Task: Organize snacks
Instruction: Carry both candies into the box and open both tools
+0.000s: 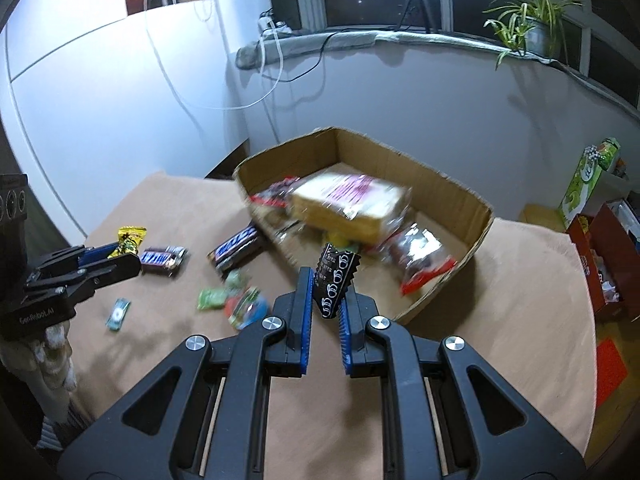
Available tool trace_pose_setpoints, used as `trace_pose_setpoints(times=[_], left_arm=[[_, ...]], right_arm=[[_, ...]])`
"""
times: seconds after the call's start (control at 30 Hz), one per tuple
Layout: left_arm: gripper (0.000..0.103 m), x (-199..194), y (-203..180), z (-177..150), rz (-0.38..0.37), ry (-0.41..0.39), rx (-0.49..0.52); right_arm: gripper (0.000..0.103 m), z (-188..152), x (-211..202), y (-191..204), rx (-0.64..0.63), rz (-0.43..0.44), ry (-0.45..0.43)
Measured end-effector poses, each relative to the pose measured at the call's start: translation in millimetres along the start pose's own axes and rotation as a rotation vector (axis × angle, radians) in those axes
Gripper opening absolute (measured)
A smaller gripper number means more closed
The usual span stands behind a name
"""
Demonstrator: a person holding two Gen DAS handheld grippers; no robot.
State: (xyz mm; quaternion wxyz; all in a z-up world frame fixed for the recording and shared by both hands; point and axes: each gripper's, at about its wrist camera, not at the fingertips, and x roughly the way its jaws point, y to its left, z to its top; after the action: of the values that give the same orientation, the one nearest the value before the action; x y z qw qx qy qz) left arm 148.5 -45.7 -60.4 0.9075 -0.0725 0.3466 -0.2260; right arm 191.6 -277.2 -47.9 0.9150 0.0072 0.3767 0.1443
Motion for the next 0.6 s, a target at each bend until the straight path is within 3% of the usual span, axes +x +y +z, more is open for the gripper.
trace_pose_setpoints(times=[0.23, 0.6], left_arm=[[0.031, 36, -30, 31, -0.042, -0.016, 0.04], [0.031, 82, -63, 53, -0.083, -0.003, 0.081]], right_arm=[[0.012, 23, 9, -27, 0.037, -0.024, -0.027], [0.012, 39, 34, -59, 0.086, -0.052, -0.033]])
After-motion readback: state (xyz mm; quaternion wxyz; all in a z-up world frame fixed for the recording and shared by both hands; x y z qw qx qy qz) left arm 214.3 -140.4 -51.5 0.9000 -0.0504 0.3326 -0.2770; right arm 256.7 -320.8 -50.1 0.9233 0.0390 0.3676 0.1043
